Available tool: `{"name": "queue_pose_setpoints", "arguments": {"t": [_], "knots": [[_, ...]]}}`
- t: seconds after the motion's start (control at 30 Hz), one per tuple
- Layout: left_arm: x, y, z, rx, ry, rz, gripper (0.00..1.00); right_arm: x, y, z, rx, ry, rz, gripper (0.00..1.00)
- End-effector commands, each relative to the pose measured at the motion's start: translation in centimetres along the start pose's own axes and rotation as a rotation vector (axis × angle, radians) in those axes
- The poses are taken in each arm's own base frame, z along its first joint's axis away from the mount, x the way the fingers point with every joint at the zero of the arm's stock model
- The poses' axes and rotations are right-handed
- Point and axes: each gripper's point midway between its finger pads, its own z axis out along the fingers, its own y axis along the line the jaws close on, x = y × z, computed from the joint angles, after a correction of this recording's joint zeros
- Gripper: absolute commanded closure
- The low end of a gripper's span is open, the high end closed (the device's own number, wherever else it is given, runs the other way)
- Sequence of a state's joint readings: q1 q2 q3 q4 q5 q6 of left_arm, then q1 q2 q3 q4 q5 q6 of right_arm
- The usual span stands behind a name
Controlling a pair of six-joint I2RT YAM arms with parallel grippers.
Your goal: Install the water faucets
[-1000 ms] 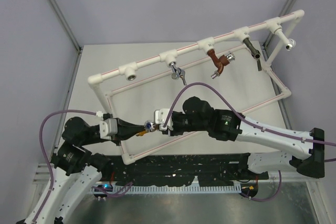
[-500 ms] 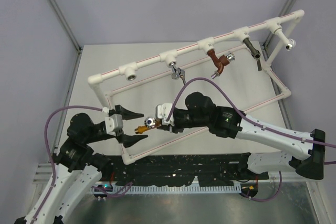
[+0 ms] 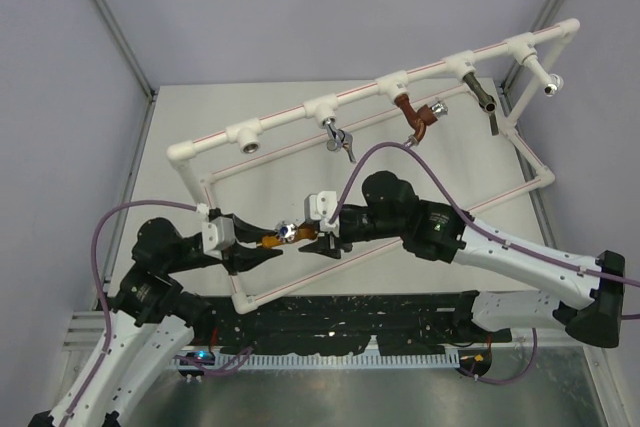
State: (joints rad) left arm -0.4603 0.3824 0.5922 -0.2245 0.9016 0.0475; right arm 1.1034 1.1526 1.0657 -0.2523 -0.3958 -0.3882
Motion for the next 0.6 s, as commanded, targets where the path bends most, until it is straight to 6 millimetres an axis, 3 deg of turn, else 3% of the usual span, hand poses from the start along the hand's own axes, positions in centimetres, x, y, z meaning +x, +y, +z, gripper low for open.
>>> {"name": "queue_pose_setpoints", "arguments": {"t": [0.0,0.1,0.17,0.57], "knots": [[-1.4,0.0,0.3,0.003,-0.071,0.006,1.00,-5.0,1.1,-1.9,-0.088,-0.202,-0.011,0.47],[-1.6,0.0,0.4,0.006,-0.084,0.000,1.00,-5.9,1.5,-2.1,-0.113,-0.236,-0.017,0.37],[-1.8,0.1,0.4,0.006,-0.092,0.002,1.00,-6.1,1.6,-2.0,-0.127,-0.241,-0.015,0.35],[-1.7,-0.6,0.6,0.050,-0.100,-0.008,1.00,-7.1,1.4,-0.5,-0.165,-0.277,0.031,0.43]]}}
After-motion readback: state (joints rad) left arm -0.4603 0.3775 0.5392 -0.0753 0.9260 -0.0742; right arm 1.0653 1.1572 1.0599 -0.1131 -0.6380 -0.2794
